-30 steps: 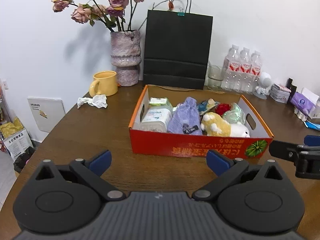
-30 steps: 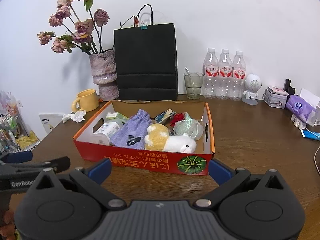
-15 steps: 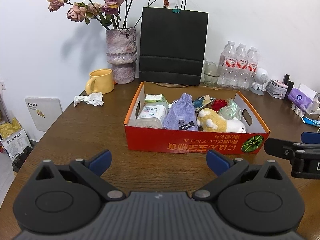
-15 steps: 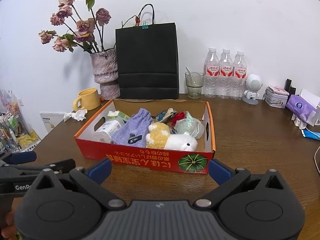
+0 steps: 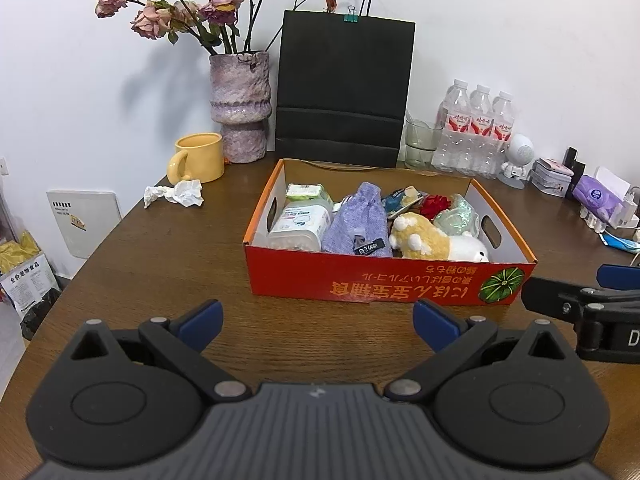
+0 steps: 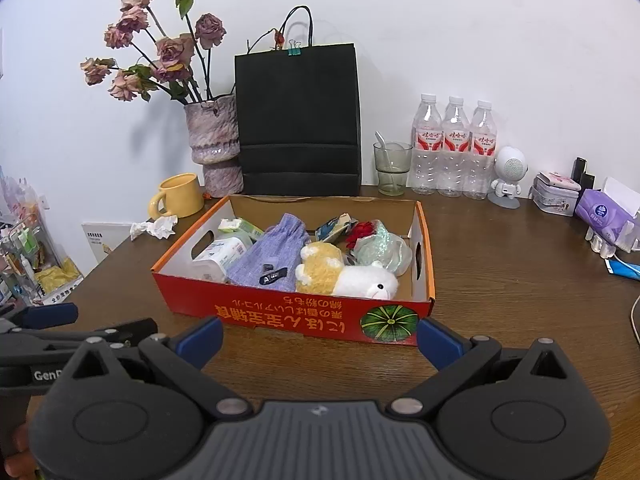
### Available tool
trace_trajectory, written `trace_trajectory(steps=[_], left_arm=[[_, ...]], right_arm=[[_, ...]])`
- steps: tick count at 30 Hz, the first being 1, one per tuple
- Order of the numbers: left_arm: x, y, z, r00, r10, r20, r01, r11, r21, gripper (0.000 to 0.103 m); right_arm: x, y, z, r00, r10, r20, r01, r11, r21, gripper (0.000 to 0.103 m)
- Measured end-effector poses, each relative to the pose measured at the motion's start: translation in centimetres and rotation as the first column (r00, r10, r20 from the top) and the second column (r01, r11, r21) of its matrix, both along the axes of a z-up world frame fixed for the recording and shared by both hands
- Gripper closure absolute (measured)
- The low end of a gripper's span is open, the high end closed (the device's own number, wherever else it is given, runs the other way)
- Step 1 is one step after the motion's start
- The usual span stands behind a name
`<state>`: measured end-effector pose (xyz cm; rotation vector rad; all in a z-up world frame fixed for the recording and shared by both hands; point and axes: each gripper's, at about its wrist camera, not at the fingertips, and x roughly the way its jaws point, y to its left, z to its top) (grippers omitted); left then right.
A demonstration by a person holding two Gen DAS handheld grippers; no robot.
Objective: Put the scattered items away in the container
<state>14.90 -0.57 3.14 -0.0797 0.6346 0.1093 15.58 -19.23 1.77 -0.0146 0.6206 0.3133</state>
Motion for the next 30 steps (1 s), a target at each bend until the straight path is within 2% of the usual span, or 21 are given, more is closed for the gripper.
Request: trace_trajectory(steps=[30], left_arm=[[-0.04, -0.33, -0.13, 1.000, -0.009, 0.001, 0.009, 1.000, -0.006, 0.000]], right_arm=[[0.07, -0.01, -0.19, 1.000, -0.001, -0.010, 0.001, 1.000, 0.001, 0.000]])
